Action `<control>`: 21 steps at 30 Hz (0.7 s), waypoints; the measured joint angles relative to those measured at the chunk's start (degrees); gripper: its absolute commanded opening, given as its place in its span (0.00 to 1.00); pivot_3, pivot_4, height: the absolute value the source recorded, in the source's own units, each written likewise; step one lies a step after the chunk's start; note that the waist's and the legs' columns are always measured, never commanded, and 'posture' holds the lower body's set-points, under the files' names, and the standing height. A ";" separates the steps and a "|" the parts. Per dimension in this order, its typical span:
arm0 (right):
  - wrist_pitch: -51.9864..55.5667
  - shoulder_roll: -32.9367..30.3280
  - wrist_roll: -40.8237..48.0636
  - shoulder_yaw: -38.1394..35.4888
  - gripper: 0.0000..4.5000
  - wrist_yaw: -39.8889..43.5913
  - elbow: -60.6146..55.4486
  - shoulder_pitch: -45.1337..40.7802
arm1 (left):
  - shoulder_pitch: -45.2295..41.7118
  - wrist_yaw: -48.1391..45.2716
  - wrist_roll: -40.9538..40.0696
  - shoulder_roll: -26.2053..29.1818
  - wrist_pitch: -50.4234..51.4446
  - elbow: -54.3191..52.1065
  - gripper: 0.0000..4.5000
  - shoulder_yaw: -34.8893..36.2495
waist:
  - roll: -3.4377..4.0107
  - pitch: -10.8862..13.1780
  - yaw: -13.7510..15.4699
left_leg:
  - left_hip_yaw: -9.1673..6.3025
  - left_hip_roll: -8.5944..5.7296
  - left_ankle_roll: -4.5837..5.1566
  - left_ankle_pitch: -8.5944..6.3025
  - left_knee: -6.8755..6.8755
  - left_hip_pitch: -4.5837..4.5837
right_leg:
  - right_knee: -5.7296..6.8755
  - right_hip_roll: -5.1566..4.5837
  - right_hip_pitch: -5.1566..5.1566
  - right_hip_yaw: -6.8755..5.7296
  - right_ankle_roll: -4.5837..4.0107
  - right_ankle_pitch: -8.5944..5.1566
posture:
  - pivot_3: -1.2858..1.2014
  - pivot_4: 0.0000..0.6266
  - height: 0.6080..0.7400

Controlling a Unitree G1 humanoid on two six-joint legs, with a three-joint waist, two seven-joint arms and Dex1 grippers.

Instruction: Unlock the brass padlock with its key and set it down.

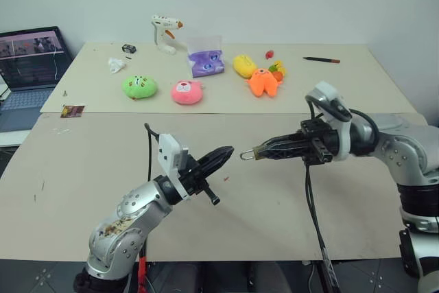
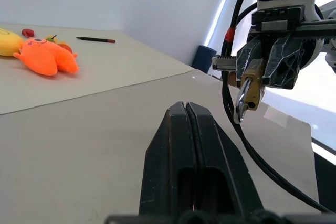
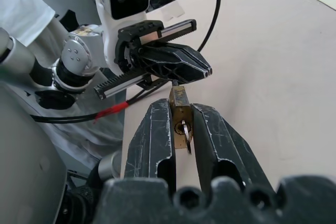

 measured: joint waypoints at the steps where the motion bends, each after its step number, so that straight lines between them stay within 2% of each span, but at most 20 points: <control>1: 0.28 0.24 0.29 -0.01 0.04 -0.37 -0.17 -0.04 | -0.11 -0.23 0.06 -0.01 -0.04 0.11 0.01 -0.12 | 0.00 0.00 0.00 | 0.00 0.00 0.00 0.00 0.00 0.00 | 0.00 0.00 0.00 0.00 0.00 0.00 | 0.52 0.24 0.99; 9: 0.83 2.21 0.18 0.74 0.04 -1.35 -0.01 -1.88 | -0.70 -1.89 0.03 -0.02 -0.58 1.17 0.01 -0.95 | 0.00 0.00 0.04 | 0.00 -0.01 0.00 0.00 0.00 -0.01 | 0.00 0.00 0.00 0.00 0.00 0.00 | 0.52 0.24 0.99; 21: -0.23 3.21 -1.46 2.63 0.04 -0.48 1.90 -3.01 | -2.55 -6.92 1.86 2.91 -1.44 1.66 0.01 -2.71 | 0.00 0.00 0.03 | 0.00 -0.01 0.00 0.00 0.01 -0.01 | 0.00 0.00 0.00 -0.01 0.00 0.00 | 0.52 0.24 0.99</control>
